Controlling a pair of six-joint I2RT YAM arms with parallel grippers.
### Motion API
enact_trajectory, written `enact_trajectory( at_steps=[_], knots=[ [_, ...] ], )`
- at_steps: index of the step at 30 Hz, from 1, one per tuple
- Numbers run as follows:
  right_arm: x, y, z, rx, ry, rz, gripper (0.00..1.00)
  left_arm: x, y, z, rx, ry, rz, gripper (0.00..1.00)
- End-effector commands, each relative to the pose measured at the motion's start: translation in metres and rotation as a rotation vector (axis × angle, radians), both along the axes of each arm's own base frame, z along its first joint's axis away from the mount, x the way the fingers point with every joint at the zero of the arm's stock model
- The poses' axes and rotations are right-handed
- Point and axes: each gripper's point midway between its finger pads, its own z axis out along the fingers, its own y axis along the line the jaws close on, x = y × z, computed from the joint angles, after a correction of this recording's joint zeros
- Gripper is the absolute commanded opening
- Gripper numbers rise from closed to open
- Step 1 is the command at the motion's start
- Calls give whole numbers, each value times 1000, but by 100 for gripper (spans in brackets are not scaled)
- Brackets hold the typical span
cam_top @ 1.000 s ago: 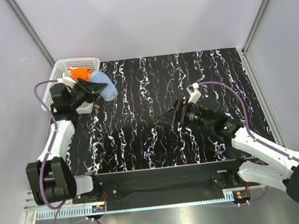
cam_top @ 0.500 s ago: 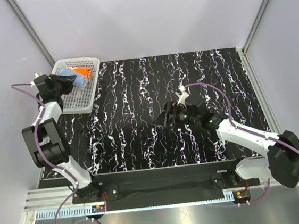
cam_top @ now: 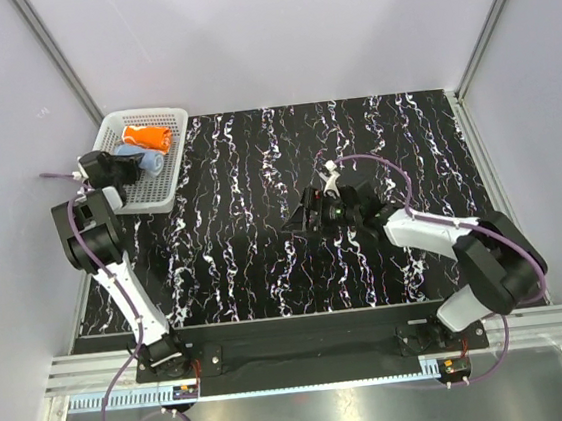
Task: Roll the towels
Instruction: Place the rolled towel into the container
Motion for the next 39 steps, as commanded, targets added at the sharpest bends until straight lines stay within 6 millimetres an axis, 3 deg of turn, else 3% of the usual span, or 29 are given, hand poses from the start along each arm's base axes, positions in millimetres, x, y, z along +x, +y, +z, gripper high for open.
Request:
enact_trajectory(
  at_steps=[1, 8, 9, 16, 26, 28, 30, 32, 35, 39],
  knots=[
    [15, 9, 21, 78, -71, 45, 89, 36, 11, 55, 82, -180, 57, 0],
    [26, 8, 1, 86, -25, 45, 88, 57, 7, 48, 94, -197, 106, 0],
    [27, 7, 1, 89, -24, 44, 88, 59, 7, 35, 78, -178, 106, 0],
    [30, 2, 0, 90, -15, 44, 88, 57, 6, 6, 47, -51, 121, 1],
    [23, -3, 9, 97, -20, 40, 88, 41, 6, -7, 16, 106, 119, 31],
    [22, -4, 14, 100, -27, 38, 88, 36, 5, -10, -7, 140, 111, 47],
    [20, -5, 16, 95, -31, 37, 88, 32, 4, -8, -12, 156, 104, 51],
    [18, -7, 21, 91, -38, 35, 88, 28, 6, -8, -8, 175, 99, 69],
    [17, -11, 25, 80, -53, 23, 89, 20, 6, -12, -12, 202, 101, 81],
    [12, -16, 27, 69, -48, 16, 89, 15, 5, -11, -21, 207, 93, 82]
  ],
)
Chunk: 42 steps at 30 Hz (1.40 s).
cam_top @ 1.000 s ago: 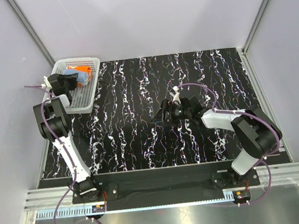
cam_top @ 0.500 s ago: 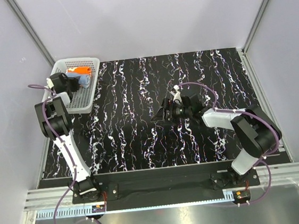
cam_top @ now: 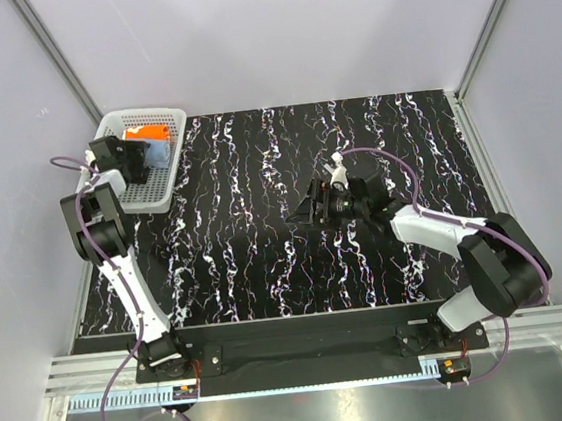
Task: Roll the towels
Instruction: Place the rolled towel into the container
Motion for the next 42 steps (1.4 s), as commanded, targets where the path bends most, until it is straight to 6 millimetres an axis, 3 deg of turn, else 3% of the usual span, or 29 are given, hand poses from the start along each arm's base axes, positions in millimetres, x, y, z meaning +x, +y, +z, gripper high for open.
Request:
enact_trajectory(
  at_steps=[1, 12, 18, 28, 36, 42],
  knots=[
    [-1, -6, 13, -4, -45, -12, 89, -13, 7, 13, -13, 20, 10, 82],
    [-4, -10, 20, 2, -50, -26, 89, -33, 12, 33, 23, 13, 7, 82],
    [-7, -12, 23, 7, -51, -27, 89, -39, 14, 34, 11, 20, 3, 81],
    [-11, -14, 28, 14, -58, -31, 89, -47, 10, 45, 16, 26, -6, 75],
    [-14, -15, 29, 18, -56, -30, 89, -51, 10, 43, 14, 50, -16, 66],
    [-14, -14, 28, 25, -51, -26, 89, -53, 6, 45, 10, 52, -39, 65]
  ],
)
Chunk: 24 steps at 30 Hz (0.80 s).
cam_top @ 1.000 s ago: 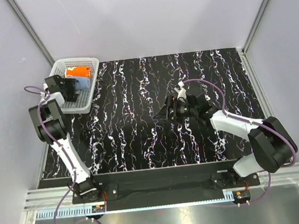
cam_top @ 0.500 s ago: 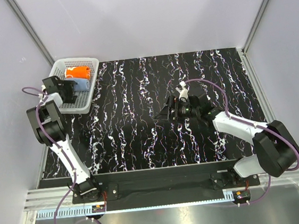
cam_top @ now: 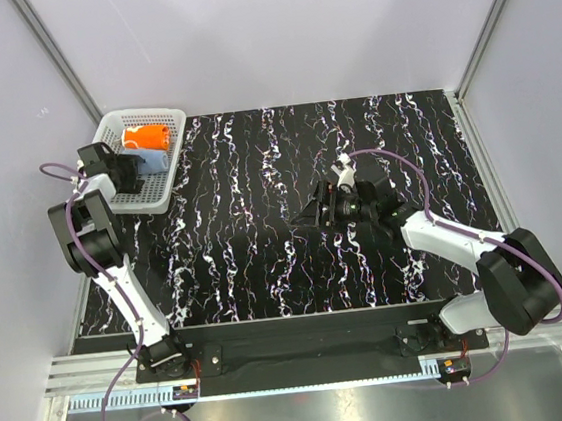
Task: Roll the towels
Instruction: Place the rolled towel into the container
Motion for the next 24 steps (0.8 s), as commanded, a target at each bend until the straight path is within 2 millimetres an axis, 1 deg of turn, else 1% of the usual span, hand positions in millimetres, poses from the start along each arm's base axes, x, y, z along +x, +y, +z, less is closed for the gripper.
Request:
enact_trajectory(
  at_steps=[1, 4, 5, 8, 11, 13, 14, 17, 18, 19, 21, 24],
  knots=[
    [2, -1, 11, 26, -32, -7, 89, 2, -2, 36, 17, -72, -43, 65],
    [2, -1, 11, 28, -30, -6, 89, -1, -6, 39, 19, -70, -65, 65],
    [2, -1, 11, 28, -32, -6, 89, -3, -5, 36, 22, -61, -60, 64],
    [2, 0, 12, 32, -31, -4, 89, -6, -5, 36, 30, -52, -62, 57],
    [1, -1, 14, 34, -35, -6, 89, -9, -4, 35, 31, -45, -64, 52],
    [1, -1, 14, 35, -34, -5, 89, -11, -4, 39, 37, -51, -68, 52],
    [1, -1, 14, 35, -33, -7, 89, -11, -2, 41, 43, -57, -68, 53],
    [-1, -1, 17, 40, -39, -4, 90, -13, -1, 50, 59, -67, -82, 61],
    [-1, -2, 18, 39, -39, -7, 89, -13, -1, 52, 64, -67, -87, 65],
    [-1, -2, 18, 39, -40, -7, 89, -12, 1, 56, 71, -70, -92, 67],
    [-2, -2, 20, 43, -41, -6, 89, -16, 1, 57, 72, -50, -92, 69],
    [-2, -3, 22, 46, -43, -12, 89, -22, 4, 57, 66, -32, -82, 69]
  ],
)
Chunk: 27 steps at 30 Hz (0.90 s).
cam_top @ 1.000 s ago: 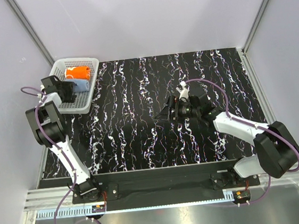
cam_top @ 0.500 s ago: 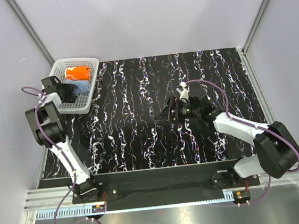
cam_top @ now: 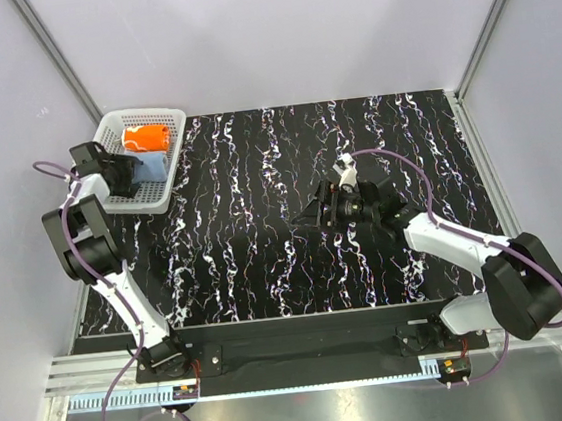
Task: Roll the towels
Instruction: Place the rolled towel into the container
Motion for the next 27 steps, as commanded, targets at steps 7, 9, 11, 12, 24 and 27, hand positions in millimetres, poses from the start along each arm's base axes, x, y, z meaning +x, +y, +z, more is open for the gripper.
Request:
enact_trajectory(
  at_steps=[7, 9, 11, 12, 24, 27],
  knots=[
    [-2, -4, 18, 35, -39, -12, 89, -9, 5, 22, -23, -7, -41, 70],
    [-4, -5, 18, 33, -38, -14, 89, -6, 4, 13, -32, 20, -64, 70],
    [-4, -5, 18, 33, -34, -17, 89, -10, 0, 2, -62, 69, -84, 66],
    [-4, -5, 18, 34, -36, -18, 89, -8, 1, -3, -65, 83, -93, 64],
    [-1, -4, 10, 18, -28, -15, 84, 4, -2, 20, -39, -107, -122, 0],
    [-1, -5, 8, 13, -31, -16, 84, 14, -1, 20, -47, -139, -144, 30]
  ],
)
